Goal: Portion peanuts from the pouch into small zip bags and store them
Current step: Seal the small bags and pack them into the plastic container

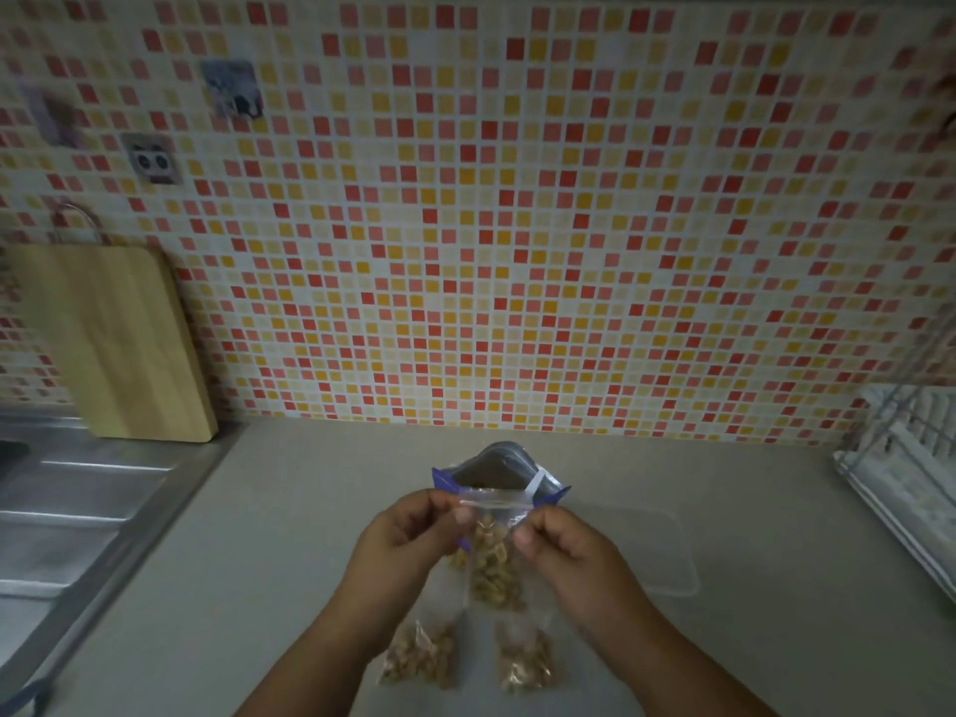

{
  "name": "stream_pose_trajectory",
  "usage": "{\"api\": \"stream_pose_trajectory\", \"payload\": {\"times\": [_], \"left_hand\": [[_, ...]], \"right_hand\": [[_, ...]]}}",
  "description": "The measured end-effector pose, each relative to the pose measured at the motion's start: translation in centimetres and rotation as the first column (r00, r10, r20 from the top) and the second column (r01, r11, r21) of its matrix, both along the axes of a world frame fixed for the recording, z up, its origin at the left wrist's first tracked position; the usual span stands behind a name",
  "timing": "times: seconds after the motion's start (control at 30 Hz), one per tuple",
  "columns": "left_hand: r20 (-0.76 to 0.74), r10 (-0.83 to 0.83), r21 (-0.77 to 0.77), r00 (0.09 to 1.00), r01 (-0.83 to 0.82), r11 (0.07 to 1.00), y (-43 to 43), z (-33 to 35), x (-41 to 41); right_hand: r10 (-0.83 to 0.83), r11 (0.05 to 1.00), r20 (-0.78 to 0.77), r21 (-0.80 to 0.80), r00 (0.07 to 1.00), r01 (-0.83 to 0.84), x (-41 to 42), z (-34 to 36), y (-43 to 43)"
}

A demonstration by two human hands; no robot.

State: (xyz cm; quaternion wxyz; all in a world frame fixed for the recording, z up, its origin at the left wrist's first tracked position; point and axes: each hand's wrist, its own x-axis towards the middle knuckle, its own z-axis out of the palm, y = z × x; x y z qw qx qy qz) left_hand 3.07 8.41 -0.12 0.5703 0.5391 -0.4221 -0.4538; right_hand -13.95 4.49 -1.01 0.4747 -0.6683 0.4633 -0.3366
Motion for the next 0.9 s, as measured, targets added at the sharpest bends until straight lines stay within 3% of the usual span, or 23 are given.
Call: {"api": "stream_pose_trajectory", "payload": {"times": [0.17, 0.27, 0.43, 0.53, 0.73, 0.9], "left_hand": [[0.046, 0.042, -0.215, 0.998, -0.031, 0.976, 0.7, 6.1, -1.3], [0.148, 0.058, -0.336, 0.987, -0.005, 0.942, 1.3, 8.6, -2.0], [0.37, 0.124, -0.438, 0.921, 0.055, 0.897, 1.5, 10.8, -3.0], [0.404, 0.169, -0.462, 0.899, 0.041, 0.886, 1.7, 11.2, -3.3], [0.421, 0.216, -0.523, 0.881, 0.041, 0.851, 2.3, 11.4, -3.6], [0.45, 0.254, -0.563, 0.856, 0.051, 0.825, 2.4, 11.2, -3.8]], "right_hand": [[0.07, 0.997, 0.207, -0.057, 0.976, -0.059, -0.7, 5.4, 1.4], [0.059, 0.988, 0.241, -0.15, 0.969, -0.023, -1.3, 7.6, 1.8], [-0.031, 0.865, 0.042, -0.5, 0.999, 0.048, -2.0, 11.5, 2.0], [-0.086, 0.785, -0.084, -0.619, 0.993, 0.015, -2.2, 12.4, 2.1], [-0.166, 0.643, -0.219, -0.763, 0.961, -0.063, -2.1, 12.8, 2.4], [-0.145, 0.664, -0.237, -0.743, 0.961, -0.083, -1.9, 13.0, 2.9]]}}
